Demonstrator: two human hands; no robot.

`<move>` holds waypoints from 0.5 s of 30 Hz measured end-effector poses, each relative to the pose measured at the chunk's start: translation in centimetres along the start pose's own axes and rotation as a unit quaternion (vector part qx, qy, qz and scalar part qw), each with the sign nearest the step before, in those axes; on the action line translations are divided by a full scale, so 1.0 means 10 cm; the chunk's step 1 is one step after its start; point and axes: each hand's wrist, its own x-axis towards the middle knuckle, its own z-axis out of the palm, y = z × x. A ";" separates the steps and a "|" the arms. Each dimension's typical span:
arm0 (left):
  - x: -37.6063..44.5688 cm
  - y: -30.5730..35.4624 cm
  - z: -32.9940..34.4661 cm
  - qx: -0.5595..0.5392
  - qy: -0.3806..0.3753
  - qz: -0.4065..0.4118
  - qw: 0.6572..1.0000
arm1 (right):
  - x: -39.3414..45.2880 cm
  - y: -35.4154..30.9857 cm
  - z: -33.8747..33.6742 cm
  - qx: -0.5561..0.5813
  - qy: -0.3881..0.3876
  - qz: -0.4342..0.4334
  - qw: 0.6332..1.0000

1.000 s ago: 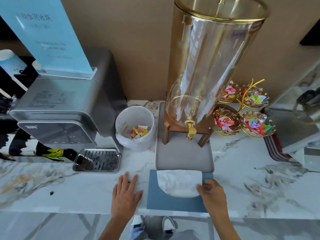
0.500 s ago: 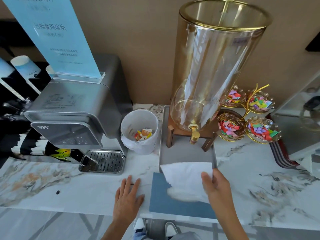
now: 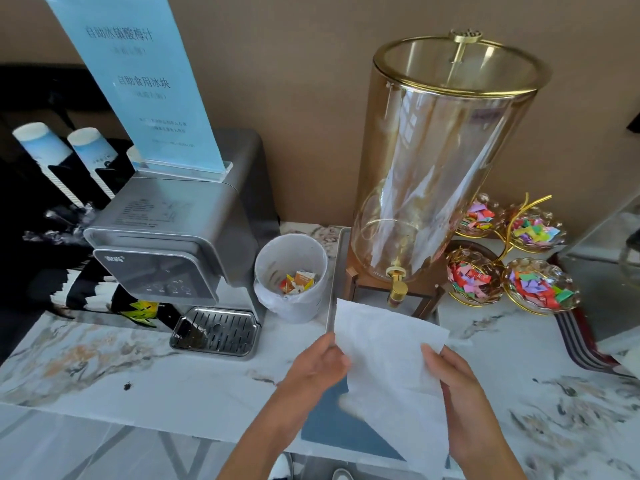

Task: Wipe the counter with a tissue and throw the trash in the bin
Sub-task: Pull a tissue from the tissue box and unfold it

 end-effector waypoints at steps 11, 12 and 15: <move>0.01 -0.16 0.16 -0.072 0.206 0.024 0.976 | 0.12 -0.08 -0.12 -0.001 0.046 0.032 0.998; 0.00 -0.17 0.18 -0.062 0.231 0.033 0.970 | 0.13 -0.07 -0.14 -0.015 0.040 0.029 0.999; -0.05 -0.18 0.20 -0.070 0.280 0.054 0.956 | 0.14 -0.04 -0.19 -0.097 0.019 -0.012 0.995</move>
